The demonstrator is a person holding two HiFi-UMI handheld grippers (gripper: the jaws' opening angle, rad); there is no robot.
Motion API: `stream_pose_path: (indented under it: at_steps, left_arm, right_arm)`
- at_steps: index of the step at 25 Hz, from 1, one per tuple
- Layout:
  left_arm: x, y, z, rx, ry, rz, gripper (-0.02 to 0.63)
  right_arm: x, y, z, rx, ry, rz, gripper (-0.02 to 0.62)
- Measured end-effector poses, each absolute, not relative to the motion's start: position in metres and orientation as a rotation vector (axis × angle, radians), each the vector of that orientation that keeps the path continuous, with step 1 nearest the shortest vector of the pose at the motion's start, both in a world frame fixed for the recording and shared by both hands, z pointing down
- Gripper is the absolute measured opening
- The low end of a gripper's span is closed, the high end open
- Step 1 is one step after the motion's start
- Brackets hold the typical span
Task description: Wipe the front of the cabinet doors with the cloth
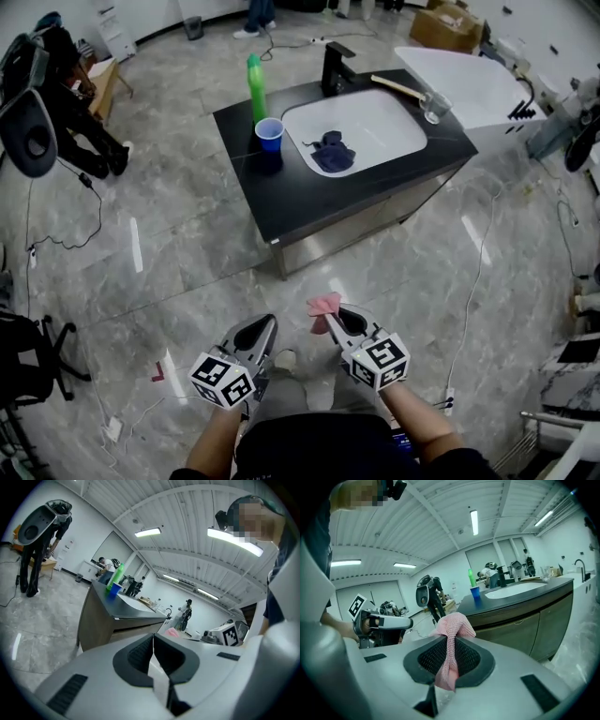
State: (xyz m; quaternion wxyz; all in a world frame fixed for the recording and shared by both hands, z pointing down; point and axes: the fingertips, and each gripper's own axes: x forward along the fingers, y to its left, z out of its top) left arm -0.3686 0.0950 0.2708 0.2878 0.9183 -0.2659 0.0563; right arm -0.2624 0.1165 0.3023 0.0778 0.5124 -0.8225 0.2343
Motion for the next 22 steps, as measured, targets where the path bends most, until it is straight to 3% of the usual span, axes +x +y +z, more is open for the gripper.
stream_pose_path:
  at_steps: [22]
  left_arm:
    - [-0.240, 0.082, 0.295, 2.304, -1.032, 0.016, 0.009]
  right_arm:
    - [-0.179, 0.085, 0.330, 1.089, -2.651, 0.706, 0.054]
